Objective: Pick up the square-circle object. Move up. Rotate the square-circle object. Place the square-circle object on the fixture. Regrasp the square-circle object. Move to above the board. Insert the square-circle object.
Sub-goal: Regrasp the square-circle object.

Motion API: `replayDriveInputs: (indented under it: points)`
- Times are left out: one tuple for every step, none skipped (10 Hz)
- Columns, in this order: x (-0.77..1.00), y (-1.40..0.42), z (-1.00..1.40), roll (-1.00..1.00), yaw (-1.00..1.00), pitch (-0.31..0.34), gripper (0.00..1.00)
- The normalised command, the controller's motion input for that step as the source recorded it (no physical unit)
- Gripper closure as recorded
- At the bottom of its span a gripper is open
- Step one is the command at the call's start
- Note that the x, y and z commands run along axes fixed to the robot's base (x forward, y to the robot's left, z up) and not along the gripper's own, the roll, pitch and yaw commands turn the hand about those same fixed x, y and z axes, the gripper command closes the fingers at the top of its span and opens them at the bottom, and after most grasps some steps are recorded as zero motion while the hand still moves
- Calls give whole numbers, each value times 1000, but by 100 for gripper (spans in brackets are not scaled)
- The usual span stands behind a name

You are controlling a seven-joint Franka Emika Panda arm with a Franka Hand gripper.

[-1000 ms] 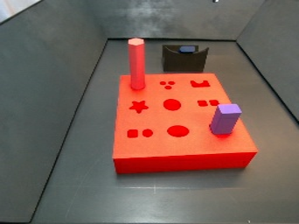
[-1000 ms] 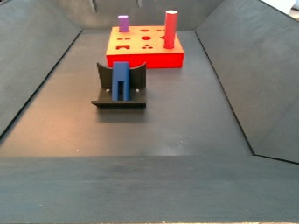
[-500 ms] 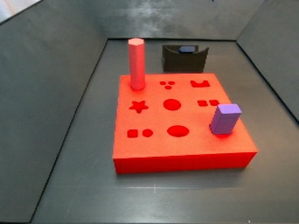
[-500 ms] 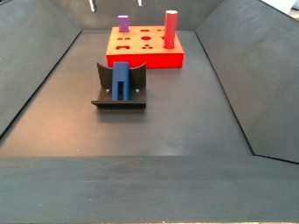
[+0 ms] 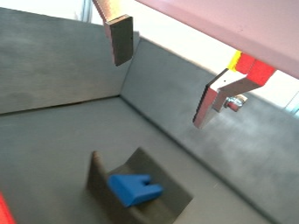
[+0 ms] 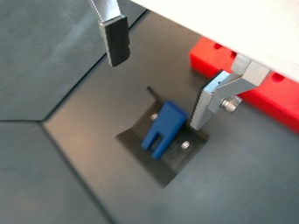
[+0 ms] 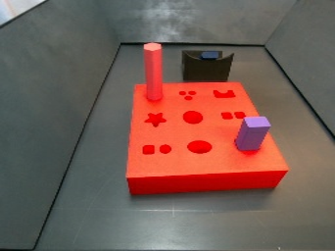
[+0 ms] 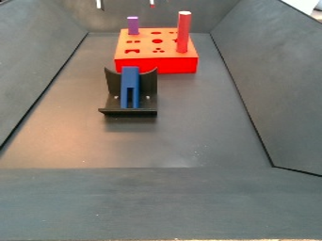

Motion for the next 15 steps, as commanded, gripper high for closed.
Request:
replayDriveInputs:
  points:
    - [49,-24,-5,1000,28,52,0]
    - [69,-30,-11,1000,39,79,0]
    - [81,-34,-9,1000,57,118,0]
    - [85,-36,-9,1000,81,147,0]
    - [86,-37,-12,892,96,150,0]
    - [84,-39,-12,630,123,141,0]
    - [85,-34,-10,378,147,122,0]
    - [82,-22,-4,256,157,99,0]
    - [74,-23,-5,213,162,77,0]
    - [30,75,-1000,193,181,-1,0]
    - [37,74,-1000,179,171,-27,0]
    - [47,67,-1000,151,145,-60,0]
    - [55,62,-1000,116,115,-86,0]
    - [62,61,-1000,90,88,-109,0]
    - [72,56,-1000,74,42,-124,0]
